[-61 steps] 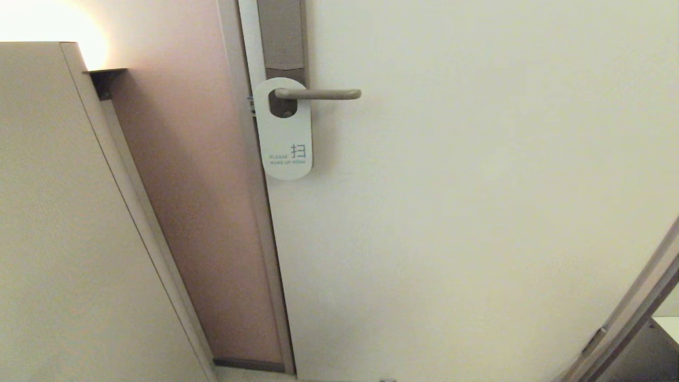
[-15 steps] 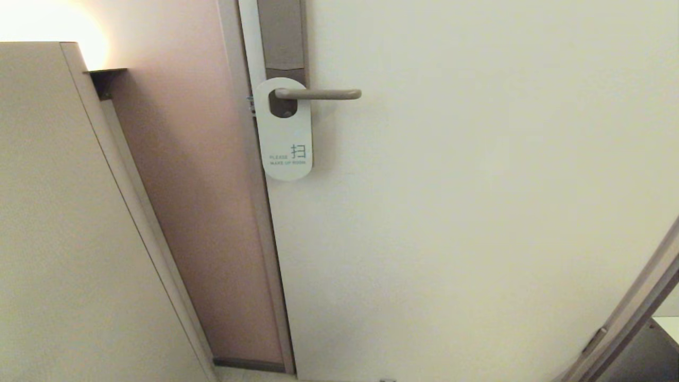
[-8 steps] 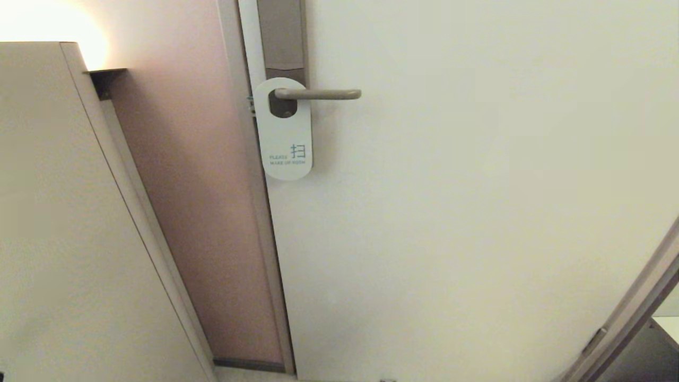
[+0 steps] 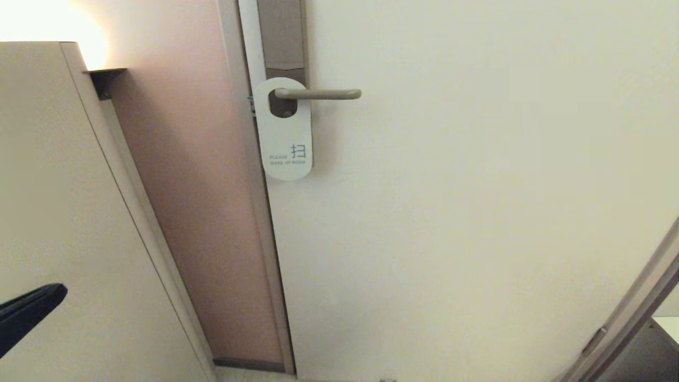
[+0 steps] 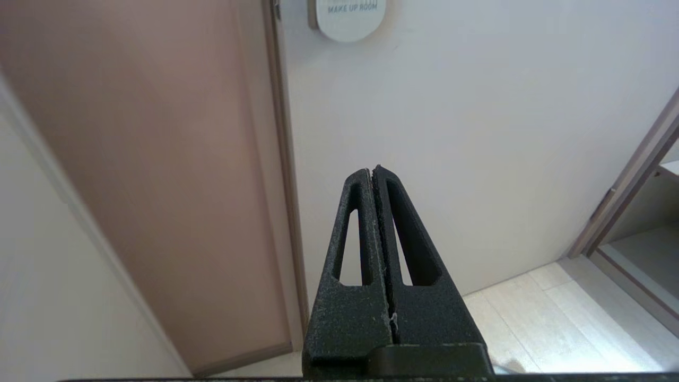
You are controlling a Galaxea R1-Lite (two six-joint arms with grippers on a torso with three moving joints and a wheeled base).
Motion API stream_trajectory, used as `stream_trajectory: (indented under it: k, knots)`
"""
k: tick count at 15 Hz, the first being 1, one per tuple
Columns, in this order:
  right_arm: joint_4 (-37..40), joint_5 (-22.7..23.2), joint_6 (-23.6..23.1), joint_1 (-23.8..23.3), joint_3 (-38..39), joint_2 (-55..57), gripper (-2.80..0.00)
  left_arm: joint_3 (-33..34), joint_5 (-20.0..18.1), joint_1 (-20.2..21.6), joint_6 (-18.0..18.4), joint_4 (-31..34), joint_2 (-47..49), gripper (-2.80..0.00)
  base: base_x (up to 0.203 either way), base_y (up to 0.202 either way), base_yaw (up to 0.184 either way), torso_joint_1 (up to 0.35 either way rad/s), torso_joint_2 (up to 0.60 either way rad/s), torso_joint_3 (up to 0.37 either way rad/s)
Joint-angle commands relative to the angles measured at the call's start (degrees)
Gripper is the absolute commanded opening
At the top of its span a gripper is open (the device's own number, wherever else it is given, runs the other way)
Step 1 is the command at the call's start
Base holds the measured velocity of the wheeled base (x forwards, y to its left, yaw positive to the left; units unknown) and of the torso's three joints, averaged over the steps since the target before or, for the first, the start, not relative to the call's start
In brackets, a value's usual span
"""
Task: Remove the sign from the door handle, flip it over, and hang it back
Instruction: Take down the sign
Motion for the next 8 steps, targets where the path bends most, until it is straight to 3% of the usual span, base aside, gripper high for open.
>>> stream_trajectory:
  k: [1,4,8]
  knots:
    - [0.0,0.0,0.0,0.0,0.0,0.1,-2.80,-0.8,0.0,-0.3,0.0,-3.0,8.7,-2.80,0.000,0.000,0.000,0.000,0.00,0.000]
    - [0.0,0.0,0.0,0.0,0.0,0.0,-2.80,-4.6,0.1,0.3,0.1,-8.8,18.7,-2.80,0.000,0.000,0.000,0.000,0.00,0.000]
    - [0.0,0.0,0.0,0.0,0.0,0.1,-2.80,-13.3,0.2,4.4,0.5,-13.2,30.9,-2.80,0.000,0.000,0.000,0.000,0.00,0.000]
